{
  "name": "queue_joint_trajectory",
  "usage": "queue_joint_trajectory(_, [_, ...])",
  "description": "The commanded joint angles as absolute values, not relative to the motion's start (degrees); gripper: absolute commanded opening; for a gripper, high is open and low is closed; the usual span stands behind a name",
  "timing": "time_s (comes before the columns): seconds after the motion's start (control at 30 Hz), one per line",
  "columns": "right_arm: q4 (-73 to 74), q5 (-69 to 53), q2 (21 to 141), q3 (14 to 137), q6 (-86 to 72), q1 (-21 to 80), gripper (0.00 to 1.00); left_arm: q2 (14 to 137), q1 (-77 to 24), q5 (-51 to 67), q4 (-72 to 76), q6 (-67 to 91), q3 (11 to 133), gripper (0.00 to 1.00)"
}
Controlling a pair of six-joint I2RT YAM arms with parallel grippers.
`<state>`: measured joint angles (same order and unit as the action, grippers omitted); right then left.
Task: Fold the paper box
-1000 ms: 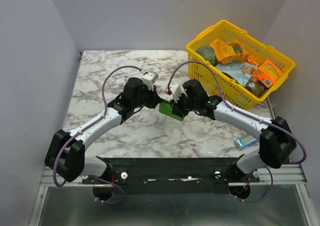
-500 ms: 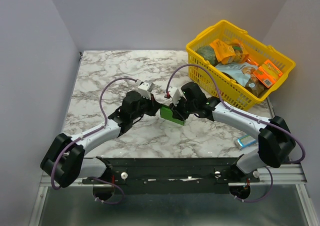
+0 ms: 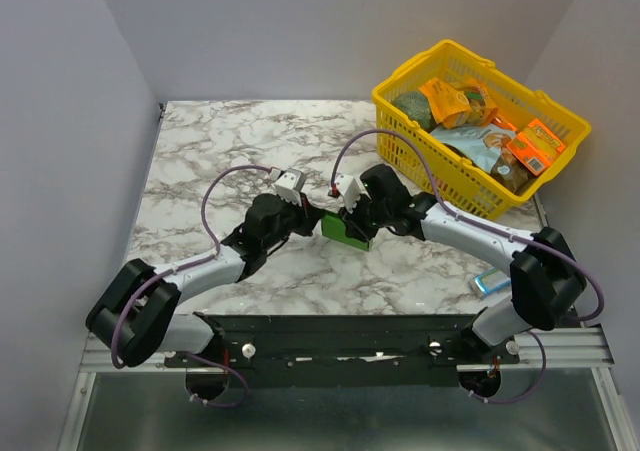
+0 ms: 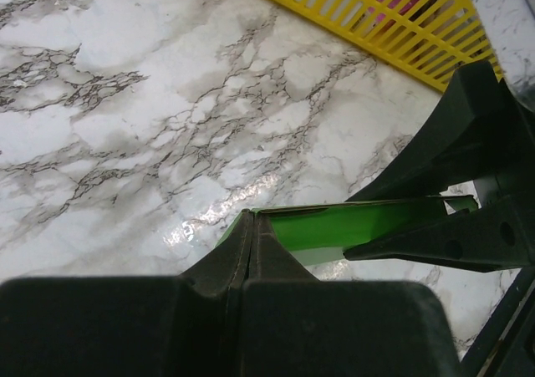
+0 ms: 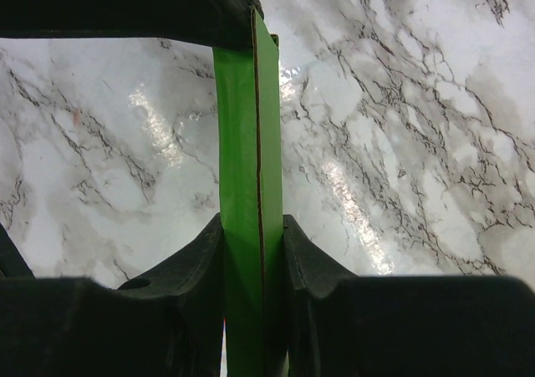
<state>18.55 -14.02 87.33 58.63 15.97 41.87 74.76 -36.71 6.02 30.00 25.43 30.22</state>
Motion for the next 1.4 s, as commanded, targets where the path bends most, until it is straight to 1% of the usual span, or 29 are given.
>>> queue_joint_trajectory(0.0, [15.1, -15.1, 88.3, 59.1, 16.3, 42.3, 0.20, 76.9, -37.8, 4.4, 35.8, 26.5, 28.5, 0.00])
queue_joint_trajectory(0.33, [15.1, -15.5, 89.0, 59.2, 16.4, 42.5, 0.20, 80.5, -38.8, 2.7, 44.6, 26.9, 26.0, 0.00])
queue_joint_trajectory(0.47, [15.2, -16.0, 89.5, 59.2, 16.5, 42.5, 0.20, 82.9, -39.3, 2.0, 52.7, 26.9, 23.3, 0.00])
queue_joint_trajectory(0.6, [15.3, -16.0, 89.7, 59.2, 16.4, 42.5, 0.20, 84.7, -40.3, 1.6, 56.2, 25.8, 22.8, 0.00])
queue_joint_trajectory(1.0, [14.1, -13.7, 90.3, 58.0, 15.2, 42.5, 0.20, 88.9, -42.8, 1.3, 63.6, 20.1, 17.8, 0.00])
queue_joint_trajectory(1.13, [13.8, -13.3, 90.2, 57.7, 15.1, 42.5, 0.20, 90.0, -44.0, 1.1, 63.8, 18.1, 17.0, 0.00])
queue_joint_trajectory(1.37, [13.0, -12.7, 90.3, 57.5, 14.4, 42.5, 0.20, 92.1, -46.8, -3.5, 63.5, 19.6, 17.6, 0.00])
